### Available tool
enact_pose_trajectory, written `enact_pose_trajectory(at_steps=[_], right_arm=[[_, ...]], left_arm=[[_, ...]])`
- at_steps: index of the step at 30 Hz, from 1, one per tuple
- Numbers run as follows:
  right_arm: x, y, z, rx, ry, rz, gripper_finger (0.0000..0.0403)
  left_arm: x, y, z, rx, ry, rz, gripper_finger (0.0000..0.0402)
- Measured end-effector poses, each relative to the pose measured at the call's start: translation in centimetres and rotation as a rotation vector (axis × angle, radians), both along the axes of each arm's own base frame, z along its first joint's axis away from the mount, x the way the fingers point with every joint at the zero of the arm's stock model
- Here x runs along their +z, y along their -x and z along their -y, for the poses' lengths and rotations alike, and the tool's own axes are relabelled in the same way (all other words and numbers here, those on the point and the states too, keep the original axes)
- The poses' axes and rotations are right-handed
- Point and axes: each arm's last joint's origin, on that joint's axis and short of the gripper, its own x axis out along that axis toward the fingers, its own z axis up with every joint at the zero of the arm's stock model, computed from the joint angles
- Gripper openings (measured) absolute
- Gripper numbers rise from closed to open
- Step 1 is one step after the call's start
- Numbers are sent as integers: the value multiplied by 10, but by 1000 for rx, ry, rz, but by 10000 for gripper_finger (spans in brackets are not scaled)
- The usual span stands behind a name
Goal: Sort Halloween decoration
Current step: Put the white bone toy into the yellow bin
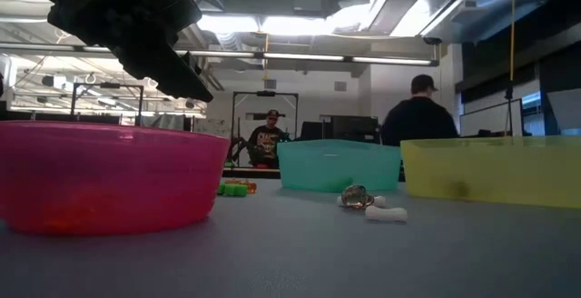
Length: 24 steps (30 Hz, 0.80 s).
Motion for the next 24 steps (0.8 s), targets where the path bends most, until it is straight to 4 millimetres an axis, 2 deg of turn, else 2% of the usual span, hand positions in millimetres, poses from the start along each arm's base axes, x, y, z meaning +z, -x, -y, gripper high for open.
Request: enact_pose_trajectory(at_steps=[6,10,21,24], right_arm=[[-11,27,-17,-94,12,-50,26],[-16,37,-25,-135,-15,-72,26],[-27,39,-21,-164,13,-111,26],[-30,39,-18,-177,2,-154,39]], left_arm=[[0,0,0,0,0,0,157],[0,0,0,0,0,0,157],[0,0,0,0,0,0,157],[0,0,0,0,0,0,157]])
